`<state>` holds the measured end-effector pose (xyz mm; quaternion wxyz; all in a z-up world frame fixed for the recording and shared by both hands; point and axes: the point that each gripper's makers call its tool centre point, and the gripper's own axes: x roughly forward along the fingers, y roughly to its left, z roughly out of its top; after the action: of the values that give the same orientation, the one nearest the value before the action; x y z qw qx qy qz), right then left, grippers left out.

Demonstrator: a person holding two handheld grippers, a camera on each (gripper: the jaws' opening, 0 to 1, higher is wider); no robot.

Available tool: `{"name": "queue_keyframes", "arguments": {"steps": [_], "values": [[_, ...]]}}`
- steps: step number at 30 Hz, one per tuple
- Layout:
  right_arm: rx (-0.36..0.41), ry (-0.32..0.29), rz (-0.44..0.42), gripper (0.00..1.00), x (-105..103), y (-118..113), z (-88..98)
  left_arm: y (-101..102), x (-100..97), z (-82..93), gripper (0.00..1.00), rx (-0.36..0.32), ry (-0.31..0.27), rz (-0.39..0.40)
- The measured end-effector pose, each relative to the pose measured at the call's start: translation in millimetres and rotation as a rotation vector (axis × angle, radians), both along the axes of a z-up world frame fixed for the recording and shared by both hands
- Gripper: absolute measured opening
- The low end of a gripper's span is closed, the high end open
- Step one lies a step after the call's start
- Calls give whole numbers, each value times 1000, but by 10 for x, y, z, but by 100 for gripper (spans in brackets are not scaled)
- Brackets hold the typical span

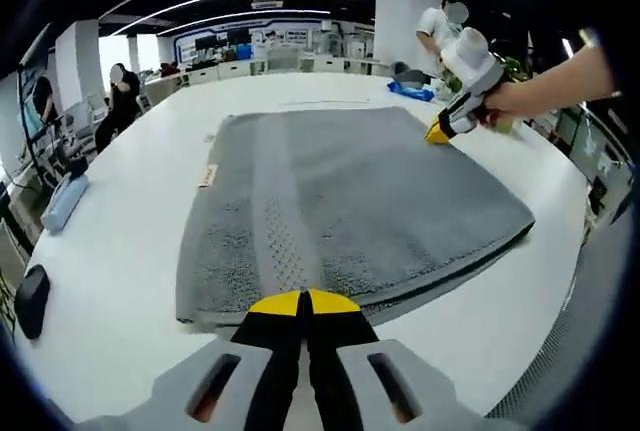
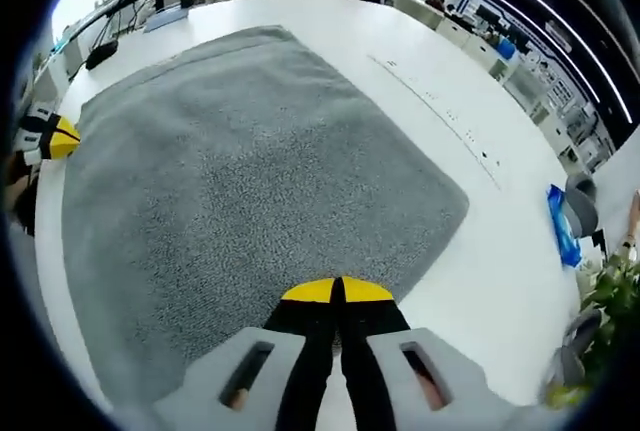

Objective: Fold the towel on the table until its edges align and the towel forms a compact rectangular stack.

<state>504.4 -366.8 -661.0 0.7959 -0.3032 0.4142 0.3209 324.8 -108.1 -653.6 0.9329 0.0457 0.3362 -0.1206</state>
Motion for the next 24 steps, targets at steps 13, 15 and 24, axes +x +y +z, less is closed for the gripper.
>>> {"name": "queue_keyframes", "arguments": {"steps": [13,15,24], "values": [[8,28,-87,0,-241,-309,1,-53,116,0,0,43,46,-62],[2,29,-89,0,-260,-322,-3,-56,117,-5,0,46,48,-68],[-60,29,-57,0,-298,-377,0,-83,145,-6,0,58,55,-91]]}}
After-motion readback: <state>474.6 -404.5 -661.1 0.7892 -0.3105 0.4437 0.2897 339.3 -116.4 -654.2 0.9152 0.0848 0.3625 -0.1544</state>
